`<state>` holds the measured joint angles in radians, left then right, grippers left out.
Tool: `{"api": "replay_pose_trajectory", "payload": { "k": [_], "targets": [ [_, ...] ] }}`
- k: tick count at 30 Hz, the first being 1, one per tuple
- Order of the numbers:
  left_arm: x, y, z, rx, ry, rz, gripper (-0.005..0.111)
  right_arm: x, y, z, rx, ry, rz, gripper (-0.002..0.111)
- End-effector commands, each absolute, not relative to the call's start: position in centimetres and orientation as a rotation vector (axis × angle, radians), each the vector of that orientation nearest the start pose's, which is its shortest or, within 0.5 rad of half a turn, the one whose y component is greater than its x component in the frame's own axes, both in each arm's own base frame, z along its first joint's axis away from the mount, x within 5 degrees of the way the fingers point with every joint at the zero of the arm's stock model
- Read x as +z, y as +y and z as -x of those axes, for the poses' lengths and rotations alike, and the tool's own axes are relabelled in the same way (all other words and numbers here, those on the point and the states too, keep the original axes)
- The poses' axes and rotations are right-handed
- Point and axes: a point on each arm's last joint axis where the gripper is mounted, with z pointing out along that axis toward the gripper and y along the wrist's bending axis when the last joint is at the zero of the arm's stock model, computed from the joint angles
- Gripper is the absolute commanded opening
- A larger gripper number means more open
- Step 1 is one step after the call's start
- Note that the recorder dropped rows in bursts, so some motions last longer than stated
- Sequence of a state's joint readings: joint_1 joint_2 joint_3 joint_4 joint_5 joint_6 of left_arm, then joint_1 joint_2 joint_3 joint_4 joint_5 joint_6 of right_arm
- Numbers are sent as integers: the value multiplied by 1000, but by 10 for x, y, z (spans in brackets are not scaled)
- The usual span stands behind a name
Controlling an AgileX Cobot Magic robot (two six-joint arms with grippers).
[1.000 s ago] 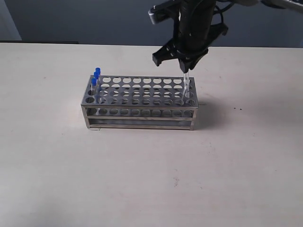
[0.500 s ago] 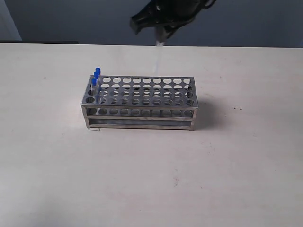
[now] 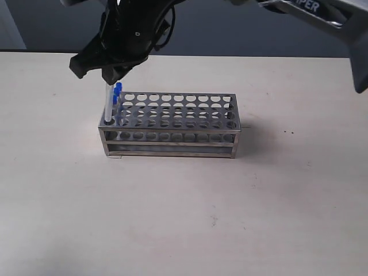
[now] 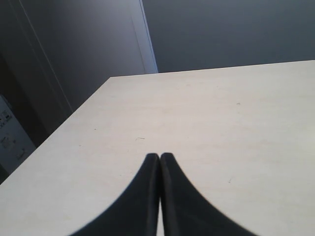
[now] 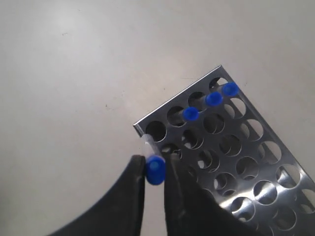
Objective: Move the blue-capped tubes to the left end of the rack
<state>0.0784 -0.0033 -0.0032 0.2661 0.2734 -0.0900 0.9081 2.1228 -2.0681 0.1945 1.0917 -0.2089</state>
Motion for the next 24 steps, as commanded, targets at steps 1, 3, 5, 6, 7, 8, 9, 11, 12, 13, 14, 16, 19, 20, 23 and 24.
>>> {"api": "replay_pose_trajectory", "payload": {
  "k": [1, 3, 5, 6, 7, 8, 9, 11, 12, 13, 14, 16, 19, 20, 23, 24],
  "targets": [
    [190, 10, -54, 235, 1742, -26, 0, 287, 388, -284, 480, 2309, 1382, 0],
    [190, 10, -54, 235, 1742, -26, 0, 282, 390, -285, 473, 2319, 1388, 0],
    [190, 10, -54, 235, 1742, -26, 0, 277, 391, -286, 470, 2325, 1390, 0],
    [190, 10, -54, 235, 1742, -26, 0, 275, 392, -287, 465, 2328, 1391, 0],
    [190, 10, -54, 235, 1742, -26, 0, 273, 393, -287, 465, 2328, 1389, 0],
    [190, 10, -54, 235, 1742, -26, 0, 272, 393, -288, 467, 2324, 1386, 0],
    [190, 10, -54, 235, 1742, -26, 0, 269, 394, -289, 465, 2327, 1386, 0],
    [190, 10, -54, 235, 1742, -26, 0, 267, 395, -290, 467, 2322, 1381, 0],
    [190, 10, -54, 235, 1742, -26, 0, 265, 396, -291, 467, 2323, 1380, 0],
    [190, 10, -54, 235, 1742, -26, 0, 263, 397, -291, 468, 2326, 1380, 0],
    [190, 10, -54, 235, 1742, -26, 0, 262, 398, -292, 469, 2324, 1378, 0],
    [190, 10, -54, 235, 1742, -26, 0, 257, 399, -293, 468, 2325, 1375, 0],
    [190, 10, -54, 235, 1742, -26, 0, 250, 403, -295, 475, 2320, 1364, 0],
    [190, 10, -54, 235, 1742, -26, 0, 247, 404, -296, 474, 2321, 1363, 0],
    [190, 10, -54, 235, 1742, -26, 0, 239, 407, -297, 496, 2338, 1358, 0],
    [190, 10, -54, 235, 1742, -26, 0, 237, 408, -297, 505, 2338, 1352, 0]
  ]
}}
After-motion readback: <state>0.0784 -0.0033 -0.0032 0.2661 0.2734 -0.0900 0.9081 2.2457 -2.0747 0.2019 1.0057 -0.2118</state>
